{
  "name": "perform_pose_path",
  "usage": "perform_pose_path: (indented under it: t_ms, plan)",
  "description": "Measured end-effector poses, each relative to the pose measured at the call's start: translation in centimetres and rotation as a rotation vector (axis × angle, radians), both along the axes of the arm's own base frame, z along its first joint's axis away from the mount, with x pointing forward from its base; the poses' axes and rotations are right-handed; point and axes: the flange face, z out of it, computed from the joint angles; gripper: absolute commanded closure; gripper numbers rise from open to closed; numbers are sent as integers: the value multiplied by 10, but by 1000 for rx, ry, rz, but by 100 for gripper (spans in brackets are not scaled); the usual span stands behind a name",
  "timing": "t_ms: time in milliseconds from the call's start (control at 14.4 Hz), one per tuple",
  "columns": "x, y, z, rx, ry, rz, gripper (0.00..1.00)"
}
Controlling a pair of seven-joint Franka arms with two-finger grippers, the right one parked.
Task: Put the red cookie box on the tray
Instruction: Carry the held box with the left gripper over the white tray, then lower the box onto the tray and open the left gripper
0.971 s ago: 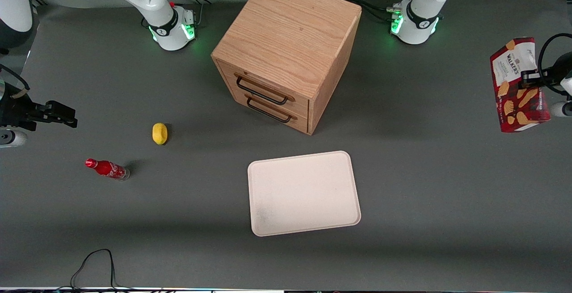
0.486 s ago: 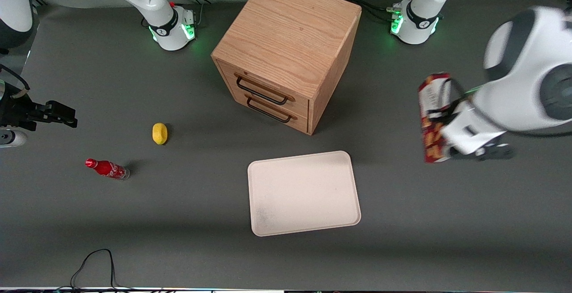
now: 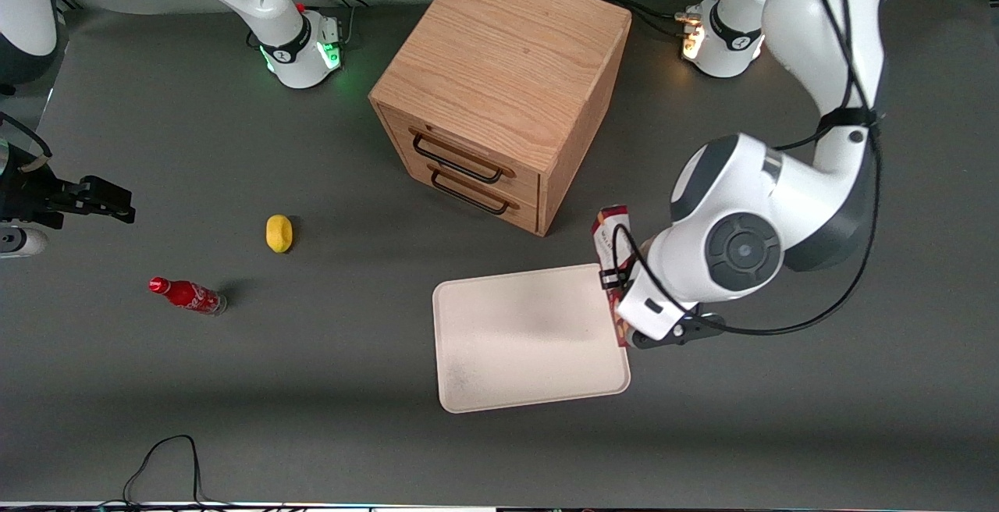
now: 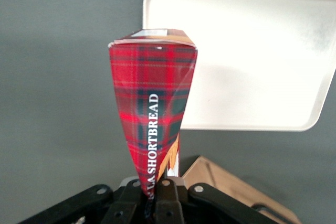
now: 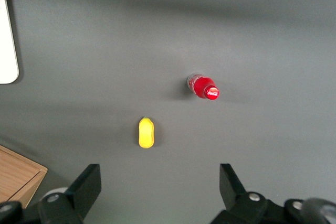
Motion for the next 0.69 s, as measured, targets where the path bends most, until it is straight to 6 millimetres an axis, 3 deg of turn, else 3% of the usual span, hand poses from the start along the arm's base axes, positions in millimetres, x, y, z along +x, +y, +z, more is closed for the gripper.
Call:
perform_pose_path:
  t_ms: [347, 694]
  plan:
    - [19, -8, -73, -27, -9, 20, 100]
    - [27, -14, -133, -35, -25, -6, 100]
